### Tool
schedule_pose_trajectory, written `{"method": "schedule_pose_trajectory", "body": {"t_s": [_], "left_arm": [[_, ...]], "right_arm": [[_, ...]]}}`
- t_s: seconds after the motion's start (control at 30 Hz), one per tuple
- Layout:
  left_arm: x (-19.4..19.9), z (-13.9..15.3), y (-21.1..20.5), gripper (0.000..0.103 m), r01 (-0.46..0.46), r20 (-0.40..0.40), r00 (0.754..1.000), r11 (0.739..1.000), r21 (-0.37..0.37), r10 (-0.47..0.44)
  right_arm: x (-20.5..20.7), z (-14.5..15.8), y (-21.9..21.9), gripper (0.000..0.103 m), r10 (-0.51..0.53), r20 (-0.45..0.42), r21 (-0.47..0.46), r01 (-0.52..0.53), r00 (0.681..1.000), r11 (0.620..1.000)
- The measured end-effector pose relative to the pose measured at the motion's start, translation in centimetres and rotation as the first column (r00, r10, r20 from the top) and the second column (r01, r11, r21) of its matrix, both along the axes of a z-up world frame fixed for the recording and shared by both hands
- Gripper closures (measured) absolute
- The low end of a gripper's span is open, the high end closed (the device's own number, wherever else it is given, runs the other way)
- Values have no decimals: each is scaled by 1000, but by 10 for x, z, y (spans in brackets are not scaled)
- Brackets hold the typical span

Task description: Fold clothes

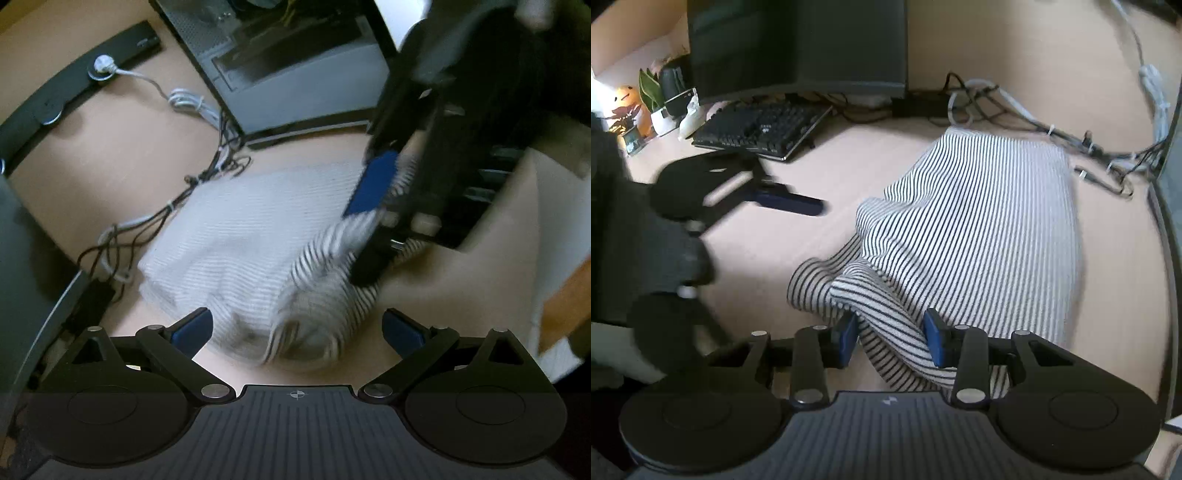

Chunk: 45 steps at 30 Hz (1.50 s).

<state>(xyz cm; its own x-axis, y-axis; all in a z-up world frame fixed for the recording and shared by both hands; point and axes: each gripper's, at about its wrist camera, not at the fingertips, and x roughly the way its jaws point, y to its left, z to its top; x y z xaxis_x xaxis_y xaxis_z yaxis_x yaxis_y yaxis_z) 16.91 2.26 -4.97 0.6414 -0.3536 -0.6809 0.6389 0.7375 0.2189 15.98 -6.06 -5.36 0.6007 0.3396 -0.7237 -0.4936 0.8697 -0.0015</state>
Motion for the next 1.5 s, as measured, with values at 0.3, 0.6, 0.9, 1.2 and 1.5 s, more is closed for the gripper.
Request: {"method": "schedule_pose_trajectory", "body": {"t_s": [0.3, 0.6, 0.9, 1.2, 1.5], "left_arm": [[48, 6, -1, 2, -92, -178, 982, 981, -172, 61], [53, 37, 54, 3, -156, -295, 955, 902, -402, 34], [79, 38, 62, 28, -102, -223, 975, 914, -392, 13], [81, -8, 26, 44, 76, -258, 952, 946, -316, -163], [72, -14, 36, 44, 45, -275, 952, 947, -317, -138]], "right_arm": [[-37, -36, 25, 25, 125, 272, -447, 10, 954, 895], [-15, -15, 31, 71, 105, 227, -511, 27, 968, 859], [-58, 16, 58, 74, 119, 106, -547, -42, 987, 836], [-69, 97, 58, 74, 287, 74, -621, -181, 955, 762], [55, 57, 35, 67, 406, -20, -538, -352, 914, 766]]}}
